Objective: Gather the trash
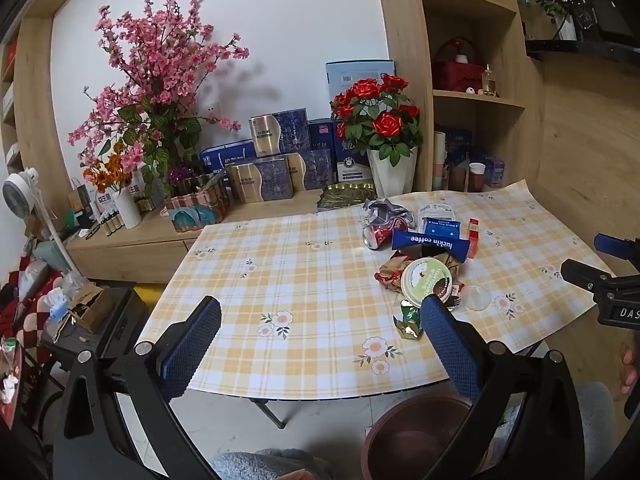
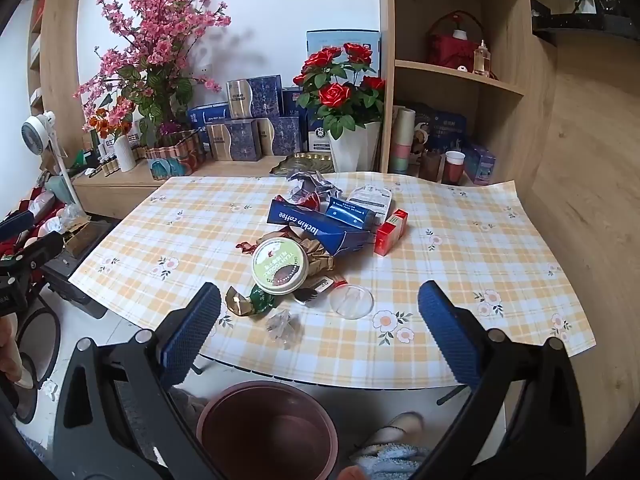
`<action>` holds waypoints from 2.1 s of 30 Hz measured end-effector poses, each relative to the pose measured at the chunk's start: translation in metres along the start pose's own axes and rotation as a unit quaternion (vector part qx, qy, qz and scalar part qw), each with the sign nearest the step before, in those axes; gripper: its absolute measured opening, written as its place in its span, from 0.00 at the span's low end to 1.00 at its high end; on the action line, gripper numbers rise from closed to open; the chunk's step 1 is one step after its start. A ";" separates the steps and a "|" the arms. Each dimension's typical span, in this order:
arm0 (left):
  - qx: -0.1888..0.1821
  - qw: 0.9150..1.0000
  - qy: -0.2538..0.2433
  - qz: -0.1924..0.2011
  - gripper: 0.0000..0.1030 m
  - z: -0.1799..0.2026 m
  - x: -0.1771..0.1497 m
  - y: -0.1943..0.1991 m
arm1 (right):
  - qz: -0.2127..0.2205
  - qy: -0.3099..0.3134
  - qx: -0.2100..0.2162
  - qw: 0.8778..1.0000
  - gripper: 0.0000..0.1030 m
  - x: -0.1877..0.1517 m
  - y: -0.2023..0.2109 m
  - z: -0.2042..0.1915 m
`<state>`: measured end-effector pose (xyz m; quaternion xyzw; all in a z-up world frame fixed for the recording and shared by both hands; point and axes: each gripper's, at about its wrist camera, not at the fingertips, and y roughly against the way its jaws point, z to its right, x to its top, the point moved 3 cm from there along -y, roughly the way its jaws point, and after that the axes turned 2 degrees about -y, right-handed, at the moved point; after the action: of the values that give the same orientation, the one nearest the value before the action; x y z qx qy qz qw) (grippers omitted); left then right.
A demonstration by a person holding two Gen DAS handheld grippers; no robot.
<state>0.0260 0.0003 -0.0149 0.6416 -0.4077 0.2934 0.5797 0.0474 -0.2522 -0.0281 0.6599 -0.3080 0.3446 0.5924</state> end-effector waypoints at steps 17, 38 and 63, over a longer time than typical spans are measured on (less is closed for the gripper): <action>0.005 1.000 -0.004 0.011 0.95 0.000 0.003 0.006 | 0.008 0.005 -0.003 1.000 0.94 0.000 0.001 0.000; 0.005 1.000 -0.003 0.012 0.95 -0.001 0.006 0.008 | 0.008 0.007 -0.005 1.000 0.94 0.002 0.001 0.000; 0.002 1.000 0.000 0.013 0.95 -0.004 0.006 0.011 | 0.008 0.009 -0.007 1.000 0.94 0.000 0.002 0.003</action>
<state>0.0201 0.0036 -0.0036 0.6377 -0.4155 0.3017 0.5742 0.0459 -0.2556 -0.0273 0.6497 -0.3102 0.3532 0.5975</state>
